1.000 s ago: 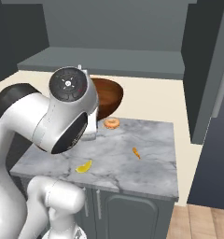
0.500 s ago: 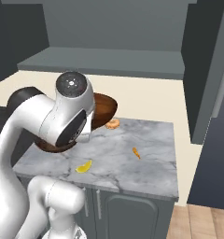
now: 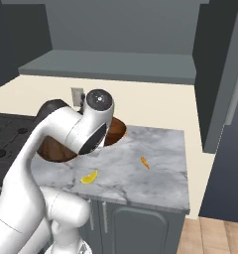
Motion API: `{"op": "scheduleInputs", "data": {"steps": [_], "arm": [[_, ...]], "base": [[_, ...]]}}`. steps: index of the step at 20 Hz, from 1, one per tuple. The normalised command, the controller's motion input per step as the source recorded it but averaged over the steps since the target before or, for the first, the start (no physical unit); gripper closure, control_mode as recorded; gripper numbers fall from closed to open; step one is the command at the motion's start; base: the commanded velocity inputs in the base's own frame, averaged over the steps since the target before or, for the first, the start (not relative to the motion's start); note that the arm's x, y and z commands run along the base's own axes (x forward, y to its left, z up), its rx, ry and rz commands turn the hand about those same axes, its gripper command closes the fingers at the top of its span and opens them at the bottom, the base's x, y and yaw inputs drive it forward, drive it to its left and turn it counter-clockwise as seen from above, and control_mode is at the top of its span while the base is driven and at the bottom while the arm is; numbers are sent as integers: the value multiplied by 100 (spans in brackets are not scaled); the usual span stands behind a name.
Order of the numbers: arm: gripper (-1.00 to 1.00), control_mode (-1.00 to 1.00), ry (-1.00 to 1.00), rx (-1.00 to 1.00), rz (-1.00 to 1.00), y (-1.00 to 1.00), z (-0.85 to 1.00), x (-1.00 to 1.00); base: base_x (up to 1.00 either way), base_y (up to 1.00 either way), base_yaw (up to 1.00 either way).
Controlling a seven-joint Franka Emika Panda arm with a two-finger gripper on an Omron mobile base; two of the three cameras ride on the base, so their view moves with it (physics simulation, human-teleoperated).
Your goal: Pick both bowls and place them on the counter. Then place the lemon wedge in one bowl and place the shrimp in the other bowl.
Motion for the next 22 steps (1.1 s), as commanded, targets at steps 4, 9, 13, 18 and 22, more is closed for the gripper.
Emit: {"op": "scheduleInputs", "data": {"steps": [4, 9, 13, 18, 22], "arm": [[100, -100, 14, 6, -2, -8, -44, 64], [100, -100, 9, 2, -1, -1, -50, 59], [100, -100, 0, 0, 0, -6, -48, 44], [100, -100, -8, 0, 0, -2, -47, 33], [100, -100, -7, 0, 0, -1, -39, 35]], "base": [[0, 0, 0], [0, 0, 0], [0, 0, 0], [0, 0, 0], [0, 0, 0]]}}
